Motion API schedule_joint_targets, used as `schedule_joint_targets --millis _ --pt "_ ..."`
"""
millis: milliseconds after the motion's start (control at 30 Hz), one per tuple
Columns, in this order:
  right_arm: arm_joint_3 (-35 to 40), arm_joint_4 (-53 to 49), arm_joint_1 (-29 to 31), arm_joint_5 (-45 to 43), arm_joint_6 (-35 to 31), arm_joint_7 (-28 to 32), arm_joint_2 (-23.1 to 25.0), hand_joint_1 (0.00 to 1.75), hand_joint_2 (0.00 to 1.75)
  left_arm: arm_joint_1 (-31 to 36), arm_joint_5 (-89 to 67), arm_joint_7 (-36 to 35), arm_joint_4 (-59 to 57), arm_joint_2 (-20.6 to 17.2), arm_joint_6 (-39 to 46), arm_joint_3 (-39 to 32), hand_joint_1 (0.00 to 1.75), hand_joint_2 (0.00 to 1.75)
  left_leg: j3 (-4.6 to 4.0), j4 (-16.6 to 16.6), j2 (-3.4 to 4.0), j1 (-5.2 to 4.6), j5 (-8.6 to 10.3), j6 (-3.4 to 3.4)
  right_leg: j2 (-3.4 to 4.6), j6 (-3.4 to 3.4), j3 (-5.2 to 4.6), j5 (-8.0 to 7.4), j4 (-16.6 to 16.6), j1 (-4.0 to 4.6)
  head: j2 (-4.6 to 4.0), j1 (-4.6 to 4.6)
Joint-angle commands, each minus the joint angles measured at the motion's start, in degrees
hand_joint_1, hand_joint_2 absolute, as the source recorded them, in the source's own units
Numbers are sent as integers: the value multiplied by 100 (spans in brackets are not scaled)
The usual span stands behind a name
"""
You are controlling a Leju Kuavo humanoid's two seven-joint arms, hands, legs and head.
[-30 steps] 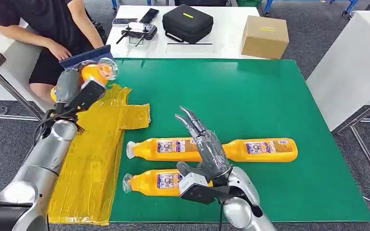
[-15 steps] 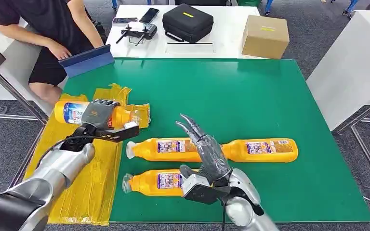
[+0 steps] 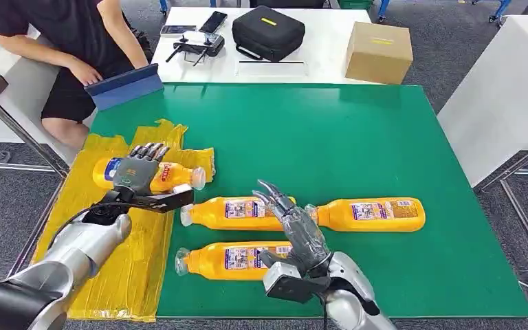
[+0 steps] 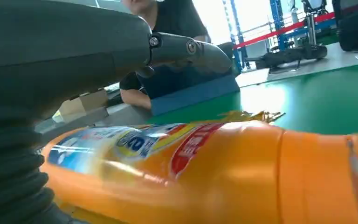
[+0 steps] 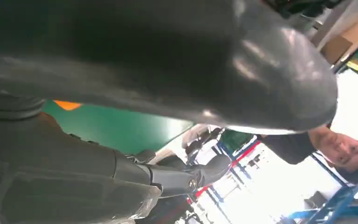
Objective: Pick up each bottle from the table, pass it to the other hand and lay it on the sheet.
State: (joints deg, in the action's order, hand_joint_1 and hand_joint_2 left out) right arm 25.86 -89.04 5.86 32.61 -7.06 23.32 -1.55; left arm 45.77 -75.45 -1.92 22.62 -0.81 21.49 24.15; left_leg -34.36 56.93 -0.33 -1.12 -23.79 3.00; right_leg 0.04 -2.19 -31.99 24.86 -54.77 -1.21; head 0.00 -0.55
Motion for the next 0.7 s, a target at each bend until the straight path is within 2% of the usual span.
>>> schedule_joint_targets --millis 33,300,367,400,467,533,600,667,700 --pt "140 347 -20 -29 -105 30 -247 0 0 167 -32 276 -147 -27 -65 -662 0 0 18 0 5 10 -7 -23 3 14 21 3 7 9 0 0" --pt "76 294 16 85 -192 -97 -233 0 0 199 215 560 25 9 -43 -1115 0 0 18 3 4 10 -8 -25 1 15 19 5 4 10 0 0" --pt "-79 125 -49 321 -317 -253 -237 0 0 106 952 1171 448 44 65 -1710 0 0 41 6 8 17 -19 -46 3 28 44 13 5 16 0 0" --pt "-219 -26 -139 352 -304 -272 -281 0 0 -47 1419 1492 929 28 -47 -2005 0 0 20 6 7 11 -11 -29 3 17 20 7 1 11 0 0" --pt "-486 -226 -289 567 -308 -333 -308 0 0 -539 2305 1836 2206 8 -461 -2392 0 0 21 10 2 13 -15 -33 -2 19 24 12 -1 13 0 0" --pt "-886 -492 -443 913 -322 -431 -303 0 0 -1439 4052 1944 4240 47 -1523 -2873 0 0 7 -1 -2 3 -3 -14 -5 7 7 3 5 3 0 -2" --pt "-1470 -867 -647 1244 -212 -568 -161 0 0 -2418 5836 1762 5870 129 -2374 -3174 0 0 35 -1 10 7 -21 -32 5 18 35 16 9 7 0 0" --pt "-2026 -1288 -864 1496 80 -568 31 0 0 -3212 6760 1789 6820 225 -2674 -3215 0 0 27 -8 34 -4 -18 -19 26 9 17 9 10 -4 0 -2" --pt "-2153 -1401 -937 1547 194 -519 85 0 0 -3342 6800 1792 6937 216 -2661 -3152 0 0 32 1 39 1 -29 -25 29 13 24 17 5 0 0 -4"
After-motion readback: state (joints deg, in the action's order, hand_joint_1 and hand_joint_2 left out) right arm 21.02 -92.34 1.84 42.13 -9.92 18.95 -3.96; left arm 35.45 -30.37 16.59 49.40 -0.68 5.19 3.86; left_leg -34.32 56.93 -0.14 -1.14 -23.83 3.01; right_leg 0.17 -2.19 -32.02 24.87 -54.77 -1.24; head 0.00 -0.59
